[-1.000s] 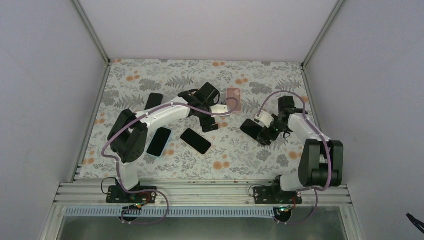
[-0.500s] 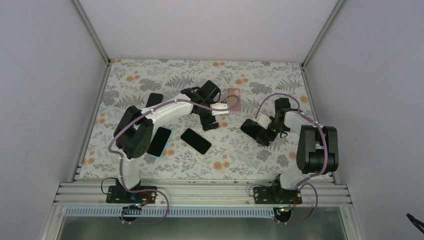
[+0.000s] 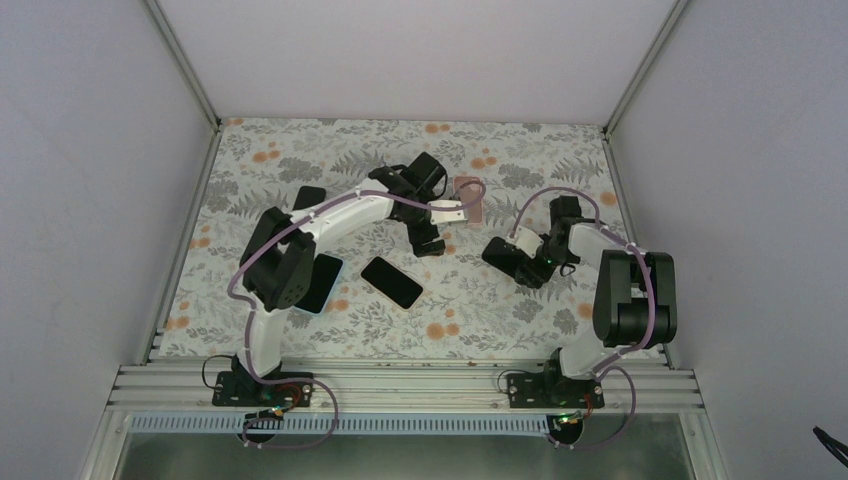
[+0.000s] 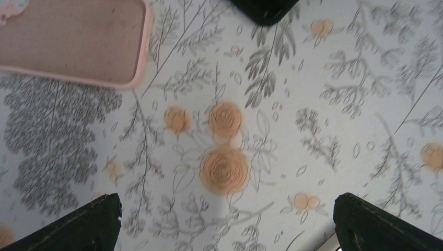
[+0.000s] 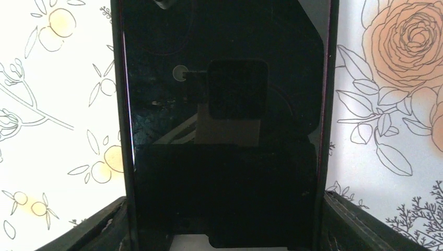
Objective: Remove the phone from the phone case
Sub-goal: Pick up the phone at the center of the board.
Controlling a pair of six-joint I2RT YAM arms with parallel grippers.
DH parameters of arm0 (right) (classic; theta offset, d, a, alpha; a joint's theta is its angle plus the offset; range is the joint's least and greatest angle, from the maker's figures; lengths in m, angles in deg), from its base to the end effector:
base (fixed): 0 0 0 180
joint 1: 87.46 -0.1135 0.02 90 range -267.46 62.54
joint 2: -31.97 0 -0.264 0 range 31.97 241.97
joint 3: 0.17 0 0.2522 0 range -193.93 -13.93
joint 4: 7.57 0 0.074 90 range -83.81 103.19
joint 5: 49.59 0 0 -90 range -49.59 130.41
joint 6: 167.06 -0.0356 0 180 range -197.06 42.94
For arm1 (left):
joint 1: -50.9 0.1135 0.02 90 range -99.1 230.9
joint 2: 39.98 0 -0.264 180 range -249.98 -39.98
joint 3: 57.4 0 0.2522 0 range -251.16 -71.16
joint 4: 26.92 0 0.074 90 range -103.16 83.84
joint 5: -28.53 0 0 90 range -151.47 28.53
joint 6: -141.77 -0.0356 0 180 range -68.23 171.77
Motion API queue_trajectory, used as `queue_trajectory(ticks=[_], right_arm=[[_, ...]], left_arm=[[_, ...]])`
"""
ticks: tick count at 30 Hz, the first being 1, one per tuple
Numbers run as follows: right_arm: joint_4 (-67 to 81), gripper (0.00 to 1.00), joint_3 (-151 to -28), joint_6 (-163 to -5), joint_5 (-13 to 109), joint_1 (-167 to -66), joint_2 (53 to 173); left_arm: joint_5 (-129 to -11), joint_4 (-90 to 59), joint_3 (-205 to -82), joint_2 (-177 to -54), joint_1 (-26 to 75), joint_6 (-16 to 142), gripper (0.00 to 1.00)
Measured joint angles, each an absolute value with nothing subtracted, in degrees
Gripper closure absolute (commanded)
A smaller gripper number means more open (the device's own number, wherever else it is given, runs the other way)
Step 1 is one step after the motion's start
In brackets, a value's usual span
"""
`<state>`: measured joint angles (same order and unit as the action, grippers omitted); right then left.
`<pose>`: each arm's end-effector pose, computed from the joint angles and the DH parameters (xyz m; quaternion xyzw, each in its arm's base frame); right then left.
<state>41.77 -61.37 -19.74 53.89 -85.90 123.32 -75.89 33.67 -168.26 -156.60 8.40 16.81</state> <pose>0.2642 0.0011 0.1440 -0.4719 0.8691 0.0571 0.1367 0.3131 -0.2989 0.2248 0.6276 0.7414 -0.1359 0.1948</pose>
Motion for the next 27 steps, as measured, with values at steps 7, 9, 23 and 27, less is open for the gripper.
queue_trajectory(ticks=[7, 9, 23, 27], right_arm=[[41.1, 0.33, -59.8, -19.9, 54.5, -86.1, 120.2], [41.6, 0.34, -59.3, -20.6, 54.9, -86.7, 116.9], [41.7, 0.34, -61.4, -28.8, 57.1, -98.4, 103.2], [41.6, 0.34, -61.5, -30.7, 57.0, -99.6, 103.2]], left_arm=[[-83.7, 39.6, -178.8, -164.7, 8.7, 18.7, 0.0], [-86.1, 42.4, -183.1, -167.5, 8.7, 19.9, 0.0], [-102.8, 52.8, -200.2, -176.9, 11.5, 28.3, 0.0], [-105.8, 54.1, -200.8, -176.9, 11.8, 28.5, 0.03]])
